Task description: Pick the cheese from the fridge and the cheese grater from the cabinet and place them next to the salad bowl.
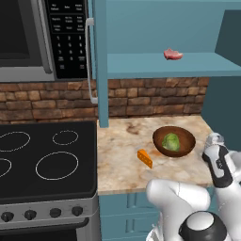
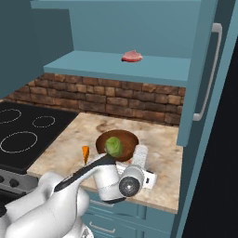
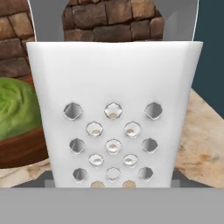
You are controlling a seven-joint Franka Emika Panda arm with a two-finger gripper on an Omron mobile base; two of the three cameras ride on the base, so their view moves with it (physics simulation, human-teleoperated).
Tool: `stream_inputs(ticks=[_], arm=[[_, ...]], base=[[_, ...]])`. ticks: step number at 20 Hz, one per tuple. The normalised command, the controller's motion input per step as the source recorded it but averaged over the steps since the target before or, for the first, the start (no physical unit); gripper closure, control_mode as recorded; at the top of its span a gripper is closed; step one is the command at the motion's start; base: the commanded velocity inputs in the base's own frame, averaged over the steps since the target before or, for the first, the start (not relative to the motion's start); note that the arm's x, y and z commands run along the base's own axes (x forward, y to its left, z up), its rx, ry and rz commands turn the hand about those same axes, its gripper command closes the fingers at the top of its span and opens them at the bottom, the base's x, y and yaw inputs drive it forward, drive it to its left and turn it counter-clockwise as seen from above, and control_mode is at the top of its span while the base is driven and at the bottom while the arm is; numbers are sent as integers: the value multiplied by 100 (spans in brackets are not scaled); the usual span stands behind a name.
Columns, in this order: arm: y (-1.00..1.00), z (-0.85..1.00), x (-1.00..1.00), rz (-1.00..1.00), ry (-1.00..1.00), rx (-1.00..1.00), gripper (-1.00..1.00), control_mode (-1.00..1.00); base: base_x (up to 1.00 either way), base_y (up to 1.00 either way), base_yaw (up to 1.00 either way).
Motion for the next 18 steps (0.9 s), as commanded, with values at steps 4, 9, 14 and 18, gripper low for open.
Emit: stream_inputs(ticks=[4, 9, 14, 18], arm=[[1, -16, 14, 1, -5, 0, 100, -100], [0, -13, 19, 0, -1, 0, 100, -100], [0, -13, 18, 0, 0, 0, 100, -100], [-6, -18, 9, 0, 0, 0, 100, -100]], base=[[0, 0, 0], [0, 0, 0], [0, 0, 0], [0, 0, 0]])
